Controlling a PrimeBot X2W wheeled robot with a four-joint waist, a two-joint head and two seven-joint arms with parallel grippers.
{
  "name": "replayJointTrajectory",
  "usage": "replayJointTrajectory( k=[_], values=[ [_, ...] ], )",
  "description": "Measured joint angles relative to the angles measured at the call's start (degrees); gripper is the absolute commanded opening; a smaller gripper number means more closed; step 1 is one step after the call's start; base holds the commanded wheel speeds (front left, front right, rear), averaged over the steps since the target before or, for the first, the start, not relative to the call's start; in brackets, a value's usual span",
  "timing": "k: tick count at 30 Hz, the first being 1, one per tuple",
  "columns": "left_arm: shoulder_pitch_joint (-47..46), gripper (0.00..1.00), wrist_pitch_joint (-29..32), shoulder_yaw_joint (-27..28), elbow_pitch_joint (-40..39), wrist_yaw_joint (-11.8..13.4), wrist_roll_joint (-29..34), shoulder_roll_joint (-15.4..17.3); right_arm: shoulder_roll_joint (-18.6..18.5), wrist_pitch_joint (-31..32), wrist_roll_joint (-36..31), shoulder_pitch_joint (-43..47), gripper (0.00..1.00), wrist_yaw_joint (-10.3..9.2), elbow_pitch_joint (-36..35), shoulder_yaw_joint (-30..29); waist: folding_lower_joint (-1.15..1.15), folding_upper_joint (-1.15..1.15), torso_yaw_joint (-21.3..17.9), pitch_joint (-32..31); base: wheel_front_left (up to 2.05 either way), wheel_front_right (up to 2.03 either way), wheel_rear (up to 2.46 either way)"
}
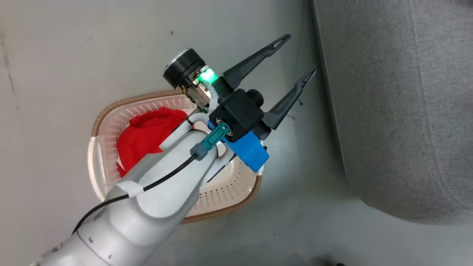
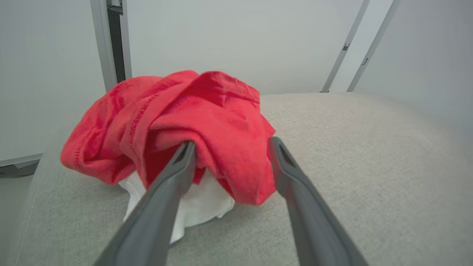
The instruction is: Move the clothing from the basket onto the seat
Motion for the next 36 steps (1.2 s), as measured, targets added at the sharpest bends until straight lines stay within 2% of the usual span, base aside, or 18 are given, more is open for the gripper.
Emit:
replayJointTrajectory(
  k=[5, 10, 15, 21, 31, 36],
  values=[
    [3.76, 1.00, 0.00, 1.52, -0.18, 0.03, -0.26, -0.08, 3.36, 0.00, -0.73, 7.23, 1.00, 0.00, -4.78, -0.62, 0.00, 0.00, -0.03, -4.06, 0.00, 0.00, 0.00],
    [7.81, 1.00, 0.00, 4.36, -0.63, 0.73, -0.80, -0.05, 5.37, 0.00, -0.58, 12.02, 1.00, -0.01, -8.80, 1.76, 0.00, 0.00, 0.16, -8.48, 0.00, 0.00, 0.00],
    [12.33, 1.00, 0.00, 8.15, -1.69, 1.63, -1.27, -0.26, 6.13, 0.00, 0.11, 15.63, 1.00, 0.01, -13.18, 7.32, -0.01, 0.00, 0.84, -12.98, 0.00, 0.00, 0.00],
    [17.75, 1.00, -0.01, 13.60, -3.37, 3.04, -1.32, -0.66, 8.87, 0.00, 0.36, 18.27, 1.00, 0.00, -18.49, 12.81, -0.02, 0.00, 2.67, -17.69, 0.00, 0.00, 0.00],
    [24.41, 1.00, 0.00, 23.88, -7.26, 4.49, -0.07, -1.51, 12.01, 0.00, 0.60, 20.24, 1.00, -0.01, -21.74, 20.34, -0.02, 0.00, 6.88, -22.98, 0.00, 0.00, 0.00],
    [27.92, 1.00, 0.00, 28.52, -8.49, 4.07, 1.09, -2.19, 12.59, 0.00, -0.48, 21.48, 1.00, 0.00, -21.90, 22.79, -0.01, 0.00, 9.04, -25.57, 0.00, 0.00, 0.00]
  ],
)
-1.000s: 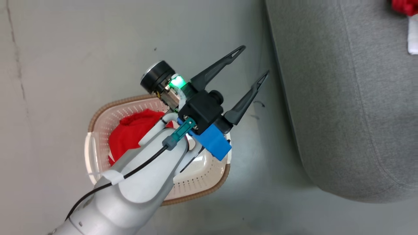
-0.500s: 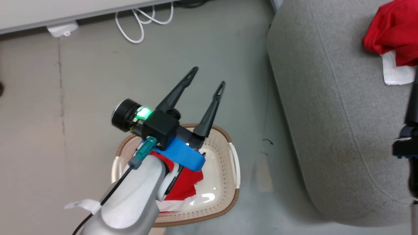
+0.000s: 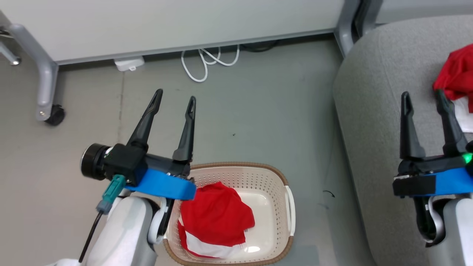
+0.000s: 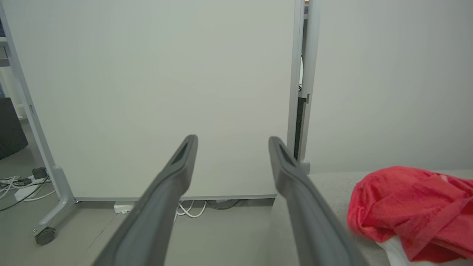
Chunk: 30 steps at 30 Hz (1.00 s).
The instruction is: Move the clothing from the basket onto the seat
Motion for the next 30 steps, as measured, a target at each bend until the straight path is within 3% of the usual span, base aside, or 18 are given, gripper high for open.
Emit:
replayJointTrajectory(
  k=[17, 30],
  values=[
    [10.18, 1.00, 0.00, 10.69, -0.37, -2.14, 2.76, -1.70, 4.08, 0.00, -2.32, 8.62, 1.00, -0.01, 0.33, 0.12, 0.00, 0.00, 4.28, -7.09, 0.00, 0.00, 0.00],
    [14.16, 1.00, 0.00, 13.01, 0.13, -3.30, 3.37, -2.88, 5.15, 0.00, -2.35, 12.68, 1.00, -0.01, 0.30, -1.42, 0.01, 0.00, 5.17, -9.31, 0.00, 0.00, 0.00]
  ],
)
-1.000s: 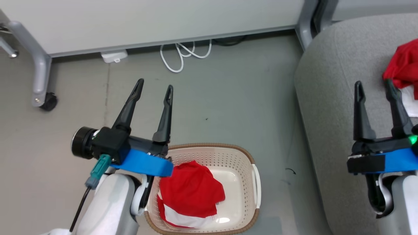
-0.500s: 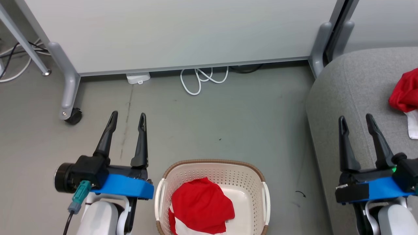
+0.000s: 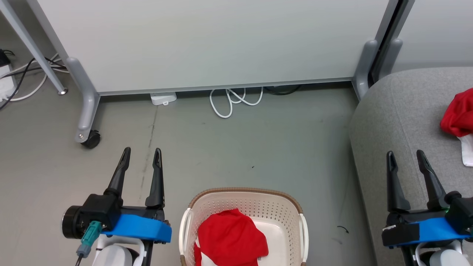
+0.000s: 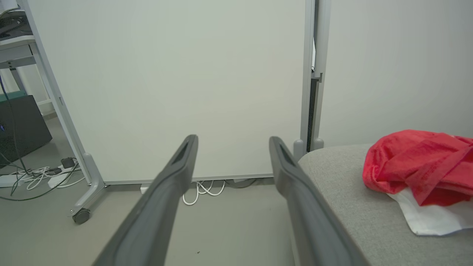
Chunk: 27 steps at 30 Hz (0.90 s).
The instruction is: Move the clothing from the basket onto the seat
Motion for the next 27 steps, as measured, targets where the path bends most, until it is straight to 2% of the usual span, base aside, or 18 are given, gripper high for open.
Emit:
replayJointTrajectory(
  k=[27],
  values=[
    [0.84, 1.00, 0.00, 1.22, 0.09, -0.78, 1.00, -0.37, 0.64, 0.00, 0.18, 0.32, 1.00, 0.00, 0.40, -0.52, 0.01, 0.00, 0.22, -0.13, 0.00, 0.00, 0.00]
  ],
)
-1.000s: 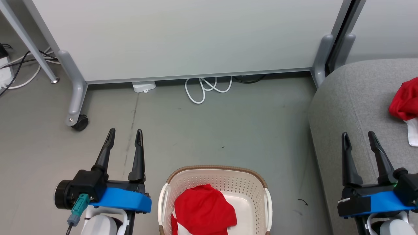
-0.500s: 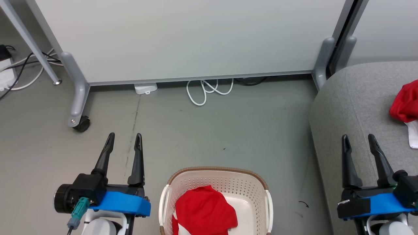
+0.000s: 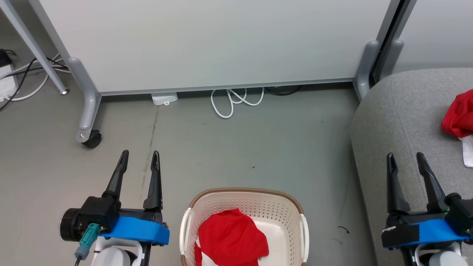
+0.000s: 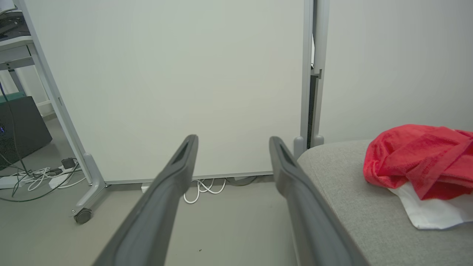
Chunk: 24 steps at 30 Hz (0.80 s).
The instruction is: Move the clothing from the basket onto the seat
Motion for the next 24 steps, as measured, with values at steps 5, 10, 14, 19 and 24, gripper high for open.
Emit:
replayJointTrajectory(
  k=[5, 10, 14, 19, 24],
  values=[
    [-0.08, 1.00, 0.00, 0.00, 0.04, -0.03, 0.03, -0.01, 0.02, 0.00, 0.00, -0.01, 1.00, 0.00, -0.08, -0.04, 0.00, 0.00, 0.03, 0.22, 0.00, 0.00, 0.00],
    [-2.02, 1.00, 0.00, -1.91, 0.79, -0.05, 0.88, -0.01, 0.05, 0.00, 0.01, -0.13, 1.00, 0.00, -0.21, 0.08, 0.00, 0.00, -0.14, 0.75, 0.00, 0.00, 0.00],
    [-4.88, 1.00, 0.00, -4.93, 2.36, -0.13, 1.57, 0.09, 0.10, 0.00, 0.00, -0.65, 1.00, 0.00, -0.32, 0.70, 0.00, 0.00, -0.59, 1.61, 0.00, 0.00, 0.00],
    [-9.43, 1.00, -0.01, -10.81, 6.46, -0.37, 1.22, 2.02, 0.08, 0.00, 0.00, -2.69, 1.00, 0.00, -0.78, 2.02, 0.00, 0.00, -1.65, 3.68, 0.00, 0.00, 0.00],
    [-15.01, 1.00, -0.01, -16.42, 11.11, -0.38, -0.05, 3.61, -0.71, 0.00, -0.02, -5.52, 1.00, 0.00, -1.37, 2.92, 0.00, 0.00, -2.88, 6.84, 0.00, 0.00, 0.00]
  ],
)
